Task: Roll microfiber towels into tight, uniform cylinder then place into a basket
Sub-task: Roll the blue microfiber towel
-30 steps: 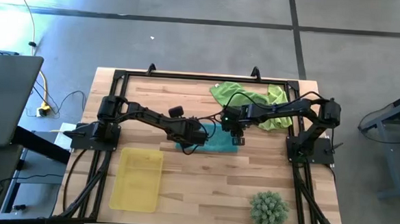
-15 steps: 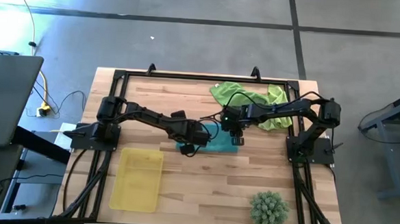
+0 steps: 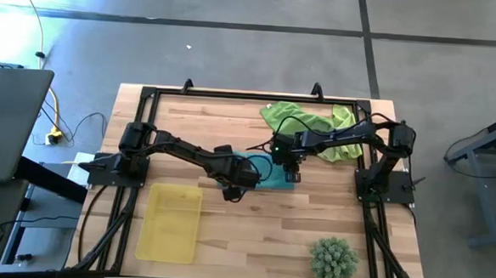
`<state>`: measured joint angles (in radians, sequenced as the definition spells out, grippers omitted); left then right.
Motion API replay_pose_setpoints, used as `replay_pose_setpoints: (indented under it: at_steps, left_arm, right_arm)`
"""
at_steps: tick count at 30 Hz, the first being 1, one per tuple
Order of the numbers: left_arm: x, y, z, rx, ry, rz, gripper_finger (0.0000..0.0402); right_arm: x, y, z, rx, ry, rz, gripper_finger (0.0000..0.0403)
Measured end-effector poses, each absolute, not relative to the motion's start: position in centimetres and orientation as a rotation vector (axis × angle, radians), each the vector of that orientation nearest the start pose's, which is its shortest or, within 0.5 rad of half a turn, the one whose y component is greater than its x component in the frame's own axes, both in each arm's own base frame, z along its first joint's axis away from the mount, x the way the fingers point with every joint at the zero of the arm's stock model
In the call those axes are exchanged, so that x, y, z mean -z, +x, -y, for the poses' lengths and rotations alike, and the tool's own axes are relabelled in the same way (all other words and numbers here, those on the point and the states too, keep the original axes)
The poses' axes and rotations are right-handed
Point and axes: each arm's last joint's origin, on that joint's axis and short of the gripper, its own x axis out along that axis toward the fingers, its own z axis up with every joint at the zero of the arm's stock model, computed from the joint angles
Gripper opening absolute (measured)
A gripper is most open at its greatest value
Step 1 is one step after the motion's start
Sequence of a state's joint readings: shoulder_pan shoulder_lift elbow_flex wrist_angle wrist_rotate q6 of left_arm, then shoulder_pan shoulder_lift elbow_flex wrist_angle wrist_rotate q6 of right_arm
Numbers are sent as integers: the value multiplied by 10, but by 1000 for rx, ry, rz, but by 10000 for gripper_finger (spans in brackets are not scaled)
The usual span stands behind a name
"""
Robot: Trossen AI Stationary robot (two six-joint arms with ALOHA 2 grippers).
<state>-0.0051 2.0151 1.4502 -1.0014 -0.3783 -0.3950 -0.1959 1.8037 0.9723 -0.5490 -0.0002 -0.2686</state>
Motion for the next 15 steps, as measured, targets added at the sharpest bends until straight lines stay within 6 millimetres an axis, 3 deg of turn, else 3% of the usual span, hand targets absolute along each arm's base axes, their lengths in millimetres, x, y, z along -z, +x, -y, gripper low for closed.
replay_pose_setpoints:
  at_steps: [15]
  left_arm:
    - [-145,361,-1,-493,-156,-1527,106]
  right_arm:
    - [-124,302,60,-15,-86,-1384,134]
